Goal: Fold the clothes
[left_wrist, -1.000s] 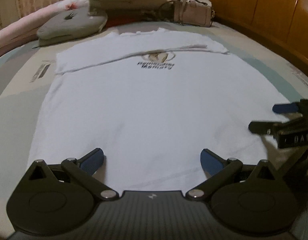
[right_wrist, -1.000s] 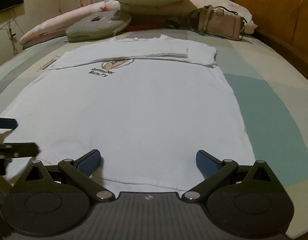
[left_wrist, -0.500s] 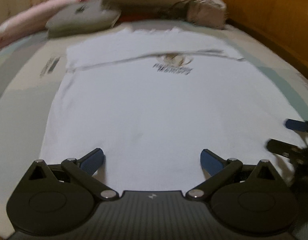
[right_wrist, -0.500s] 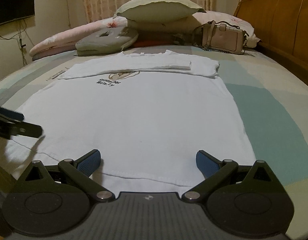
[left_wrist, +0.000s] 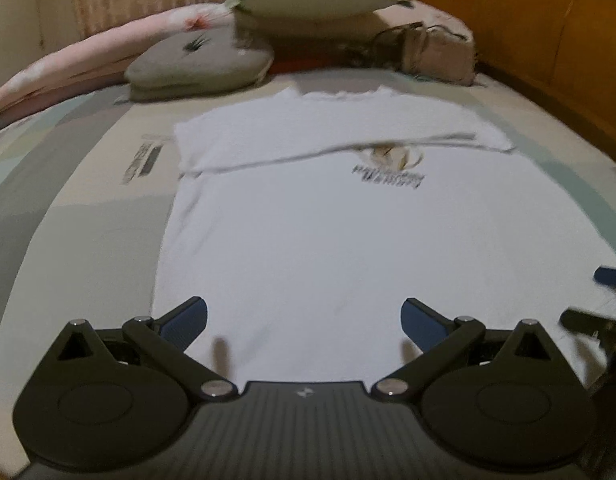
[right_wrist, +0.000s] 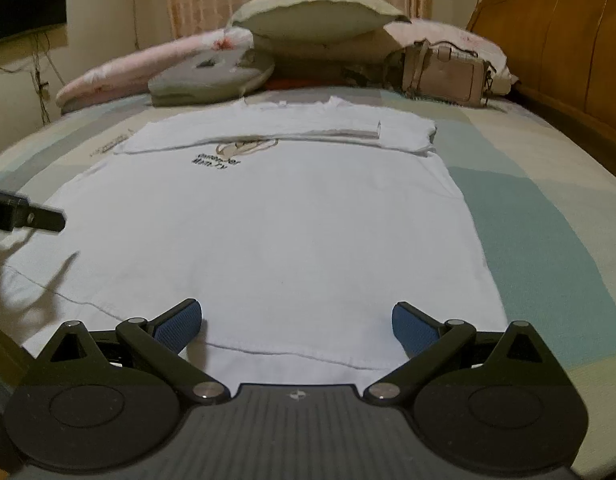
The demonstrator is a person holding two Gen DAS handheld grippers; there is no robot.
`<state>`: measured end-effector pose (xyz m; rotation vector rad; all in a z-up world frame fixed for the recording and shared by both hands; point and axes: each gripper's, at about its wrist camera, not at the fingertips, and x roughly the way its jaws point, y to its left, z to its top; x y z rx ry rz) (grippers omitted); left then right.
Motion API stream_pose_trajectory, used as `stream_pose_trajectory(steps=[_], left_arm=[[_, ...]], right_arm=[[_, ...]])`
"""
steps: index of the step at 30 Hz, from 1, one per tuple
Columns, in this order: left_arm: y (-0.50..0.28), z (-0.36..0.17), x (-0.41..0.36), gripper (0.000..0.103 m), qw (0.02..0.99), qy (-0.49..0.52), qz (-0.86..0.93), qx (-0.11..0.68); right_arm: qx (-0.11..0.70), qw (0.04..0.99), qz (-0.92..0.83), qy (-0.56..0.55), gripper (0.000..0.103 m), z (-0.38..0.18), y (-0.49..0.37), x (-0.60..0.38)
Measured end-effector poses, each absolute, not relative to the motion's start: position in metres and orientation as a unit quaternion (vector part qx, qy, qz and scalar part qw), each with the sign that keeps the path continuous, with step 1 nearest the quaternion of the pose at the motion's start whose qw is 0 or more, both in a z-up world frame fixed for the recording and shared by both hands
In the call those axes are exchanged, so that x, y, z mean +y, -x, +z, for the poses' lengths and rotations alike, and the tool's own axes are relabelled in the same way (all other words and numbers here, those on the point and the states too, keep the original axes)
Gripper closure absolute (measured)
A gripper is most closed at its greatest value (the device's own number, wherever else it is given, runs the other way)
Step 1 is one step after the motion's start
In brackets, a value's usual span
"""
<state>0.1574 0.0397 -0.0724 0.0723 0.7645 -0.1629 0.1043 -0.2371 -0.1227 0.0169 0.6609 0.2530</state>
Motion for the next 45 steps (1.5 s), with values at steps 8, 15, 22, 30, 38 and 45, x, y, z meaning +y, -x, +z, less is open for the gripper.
stream_pose_trajectory(steps=[8,15,22,30,38,45], left_arm=[[-0.204,-0.084,0.027,0.001,0.921,-0.048,-0.086,0.378],[-0.21,-0.106,0.06,0.001,0.912,-0.009,-0.069,0.404],[-0.247,-0.05,0.079,0.001,0.909,0.039,-0.107,0.401],[-0.37,-0.015,0.099,0.001,0.909,0.073,-0.107,0.397],[-0.49,-0.08,0.122,0.001,0.875,0.173,-0.084,0.443],[-0.524,-0.111,0.142,0.001,0.893,0.187,-0.037,0.408]], right_arm=[[0.327,0.922,0.203,-0.039,0.0,-0.105,-0.135,-0.214],[0.373,0.908,0.182,-0.056,0.0,-0.115,-0.146,-0.234],[0.353,0.918,0.167,-0.061,0.0,-0.079,-0.174,-0.239],[0.377,0.901,0.203,-0.067,0.0,-0.111,-0.207,-0.21],[0.354,0.913,0.186,-0.077,0.0,-0.1,-0.21,-0.219],[0.35,0.915,0.183,-0.075,0.0,-0.097,-0.208,-0.223]])
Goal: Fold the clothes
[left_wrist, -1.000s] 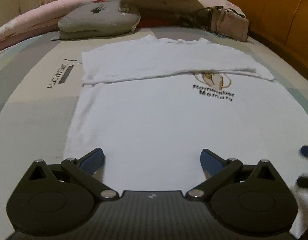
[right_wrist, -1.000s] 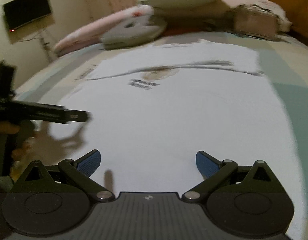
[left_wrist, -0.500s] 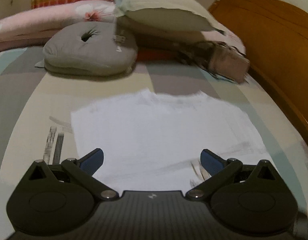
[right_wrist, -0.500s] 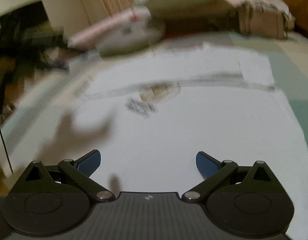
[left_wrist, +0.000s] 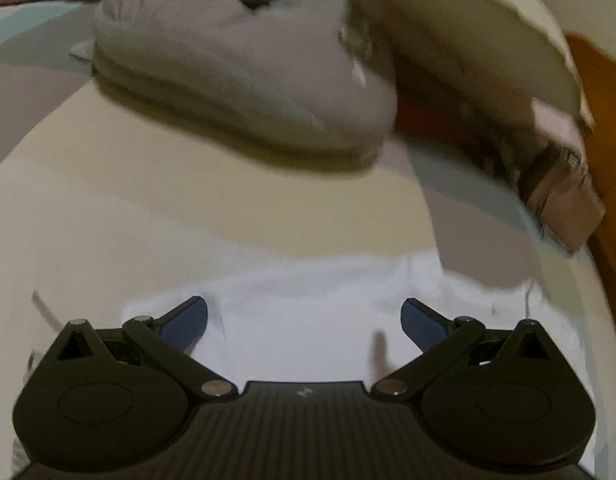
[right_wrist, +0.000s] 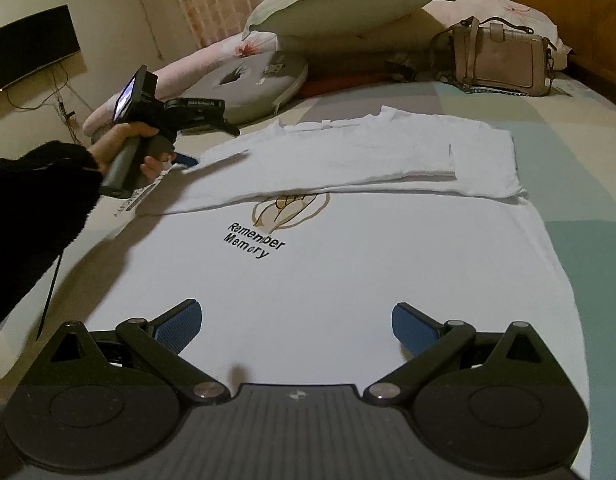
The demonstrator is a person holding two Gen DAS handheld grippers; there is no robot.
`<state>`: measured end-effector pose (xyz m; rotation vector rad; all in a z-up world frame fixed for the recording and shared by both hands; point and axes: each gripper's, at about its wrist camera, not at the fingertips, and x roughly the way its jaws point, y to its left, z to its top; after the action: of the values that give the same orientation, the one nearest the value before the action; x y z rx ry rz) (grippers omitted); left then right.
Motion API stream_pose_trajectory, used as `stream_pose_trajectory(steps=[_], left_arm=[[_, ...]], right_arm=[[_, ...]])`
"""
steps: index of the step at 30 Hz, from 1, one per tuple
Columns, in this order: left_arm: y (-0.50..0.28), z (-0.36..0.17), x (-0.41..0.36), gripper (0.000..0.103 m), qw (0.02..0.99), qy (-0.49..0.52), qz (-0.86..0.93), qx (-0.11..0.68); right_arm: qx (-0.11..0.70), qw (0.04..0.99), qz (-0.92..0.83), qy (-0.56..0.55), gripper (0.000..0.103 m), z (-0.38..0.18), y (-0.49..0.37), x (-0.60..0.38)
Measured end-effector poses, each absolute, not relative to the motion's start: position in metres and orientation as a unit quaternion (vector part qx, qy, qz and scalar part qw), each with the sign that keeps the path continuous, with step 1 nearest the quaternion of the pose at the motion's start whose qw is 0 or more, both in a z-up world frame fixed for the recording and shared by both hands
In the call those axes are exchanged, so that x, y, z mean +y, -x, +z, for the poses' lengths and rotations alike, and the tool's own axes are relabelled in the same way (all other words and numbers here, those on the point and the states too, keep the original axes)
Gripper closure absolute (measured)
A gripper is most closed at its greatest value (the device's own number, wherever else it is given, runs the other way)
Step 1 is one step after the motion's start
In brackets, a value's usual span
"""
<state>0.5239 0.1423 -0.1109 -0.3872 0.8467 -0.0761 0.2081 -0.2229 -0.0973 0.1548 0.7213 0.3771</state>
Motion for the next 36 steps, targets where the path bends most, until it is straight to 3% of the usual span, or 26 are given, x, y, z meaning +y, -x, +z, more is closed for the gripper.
stream_pose_trajectory(steps=[4,15,23,36], left_arm=[[-0.524,-0.1,0.137,0.001,0.901,0.183,0.005,0.393],[-0.515,-0.098,0.053,0.001,0.877,0.207,-0.212,0.378],[-0.531,-0.118,0.053,0.001,0.904,0.219,-0.117,0.348],[-0.435,-0.026,0.064,0.001,0.917,0.13,-0.099,0.363]], right_arm=[[0.354,0.915,0.178,-0.08,0.0,-0.099,-0.21,-0.226],[0.359,0.914,0.174,-0.072,0.0,-0.1,-0.207,-0.228],[0.36,0.911,0.187,-0.08,0.0,-0.099,-0.205,-0.231],[0.357,0.915,0.153,-0.11,0.0,-0.098,-0.206,-0.251]])
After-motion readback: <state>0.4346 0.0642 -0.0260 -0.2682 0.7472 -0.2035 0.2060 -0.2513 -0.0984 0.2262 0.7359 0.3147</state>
